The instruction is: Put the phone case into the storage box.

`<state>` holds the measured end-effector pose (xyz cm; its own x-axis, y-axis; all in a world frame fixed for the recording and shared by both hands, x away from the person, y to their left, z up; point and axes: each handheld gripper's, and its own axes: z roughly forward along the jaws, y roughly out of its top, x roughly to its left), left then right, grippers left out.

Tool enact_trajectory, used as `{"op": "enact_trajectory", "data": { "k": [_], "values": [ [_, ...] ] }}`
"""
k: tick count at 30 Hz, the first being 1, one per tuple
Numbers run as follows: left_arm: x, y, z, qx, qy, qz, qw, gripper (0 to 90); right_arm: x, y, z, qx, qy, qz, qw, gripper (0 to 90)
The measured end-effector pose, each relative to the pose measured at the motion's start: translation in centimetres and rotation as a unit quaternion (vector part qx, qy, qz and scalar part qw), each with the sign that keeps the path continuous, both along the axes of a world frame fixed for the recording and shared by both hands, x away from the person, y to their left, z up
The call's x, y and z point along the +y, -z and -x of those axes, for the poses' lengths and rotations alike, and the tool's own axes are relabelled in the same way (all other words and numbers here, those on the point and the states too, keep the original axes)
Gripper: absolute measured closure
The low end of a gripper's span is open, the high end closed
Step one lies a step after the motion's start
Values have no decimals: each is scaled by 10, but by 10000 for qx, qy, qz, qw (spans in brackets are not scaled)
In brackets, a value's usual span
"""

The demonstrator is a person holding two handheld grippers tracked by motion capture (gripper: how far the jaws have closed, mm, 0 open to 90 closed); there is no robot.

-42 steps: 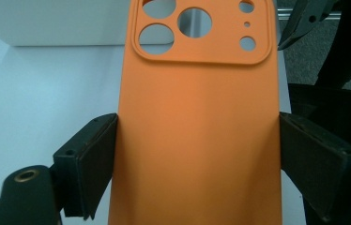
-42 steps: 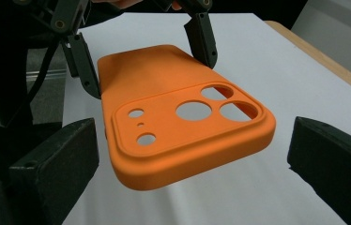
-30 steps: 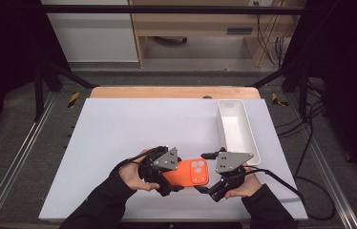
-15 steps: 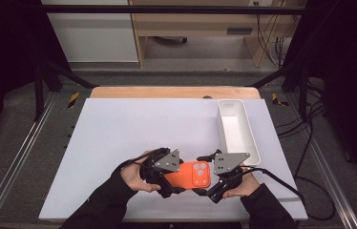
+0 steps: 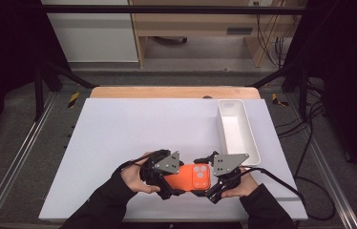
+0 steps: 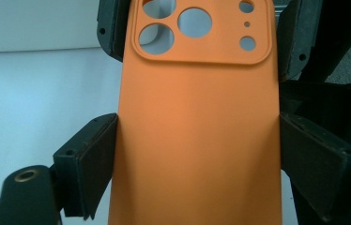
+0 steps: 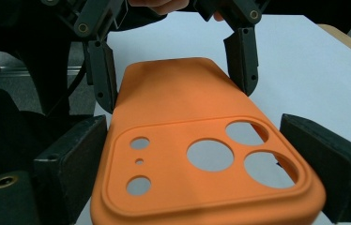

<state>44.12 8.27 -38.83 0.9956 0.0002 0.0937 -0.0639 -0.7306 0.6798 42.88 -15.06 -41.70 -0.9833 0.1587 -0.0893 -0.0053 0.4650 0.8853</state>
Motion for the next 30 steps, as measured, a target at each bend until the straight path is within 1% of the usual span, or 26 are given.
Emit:
{"op": "enact_trajectory", "data": {
  "k": [15,30],
  "values": [
    [0,2,1,58,31,14,10000,153,-1,2,1,-2,-136,-11,9999,132],
    [0,5,0,143,41,25,9999,153,-1,1,0,105,-206,35,9997,149]
  ]
}}
